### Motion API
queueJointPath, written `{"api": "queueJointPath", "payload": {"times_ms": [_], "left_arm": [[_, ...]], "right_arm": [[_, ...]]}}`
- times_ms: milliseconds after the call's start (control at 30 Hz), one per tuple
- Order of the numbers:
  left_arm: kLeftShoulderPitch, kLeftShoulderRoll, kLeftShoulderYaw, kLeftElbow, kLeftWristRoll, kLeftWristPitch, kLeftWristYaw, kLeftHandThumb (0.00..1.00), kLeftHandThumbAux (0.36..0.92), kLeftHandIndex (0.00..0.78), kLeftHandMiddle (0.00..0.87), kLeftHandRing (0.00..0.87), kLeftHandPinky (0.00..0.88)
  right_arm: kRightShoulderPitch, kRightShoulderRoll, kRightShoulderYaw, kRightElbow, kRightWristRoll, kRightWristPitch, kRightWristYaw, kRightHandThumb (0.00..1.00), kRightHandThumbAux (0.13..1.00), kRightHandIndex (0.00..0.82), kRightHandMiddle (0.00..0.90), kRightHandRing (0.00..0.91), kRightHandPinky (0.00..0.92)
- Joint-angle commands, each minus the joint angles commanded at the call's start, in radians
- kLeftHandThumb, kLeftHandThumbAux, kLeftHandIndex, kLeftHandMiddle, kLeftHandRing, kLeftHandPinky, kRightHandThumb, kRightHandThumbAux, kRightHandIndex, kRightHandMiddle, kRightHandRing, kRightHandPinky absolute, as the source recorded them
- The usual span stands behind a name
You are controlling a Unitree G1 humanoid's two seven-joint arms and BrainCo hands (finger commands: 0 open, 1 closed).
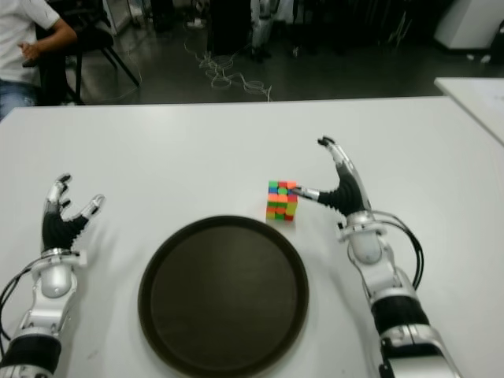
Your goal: Pick up the Rubik's Cube and put it in the plate
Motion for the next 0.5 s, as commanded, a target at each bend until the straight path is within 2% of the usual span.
{"api": "queueJointPath", "payload": {"times_ms": [167, 500], "left_arm": [[-0.016, 0.006, -0.003, 0.033, 0.007, -0.015, 0.019, 0.000, 0.622, 0.000, 0.000, 0.018, 0.094], [-0.050, 0.019, -0.015, 0.104, 0.040, 0.011, 0.086, 0.000, 0.659, 0.000, 0.000, 0.000, 0.042]], "right_arm": [[-0.004, -0.005, 0.005, -0.009, 0.007, 0.014, 0.023, 0.000, 0.605, 0.023, 0.021, 0.011, 0.031], [-0.031, -0.024, 0.026, -0.006, -0.003, 0.040, 0.064, 0.000, 0.529, 0.001, 0.000, 0.000, 0.017]]}}
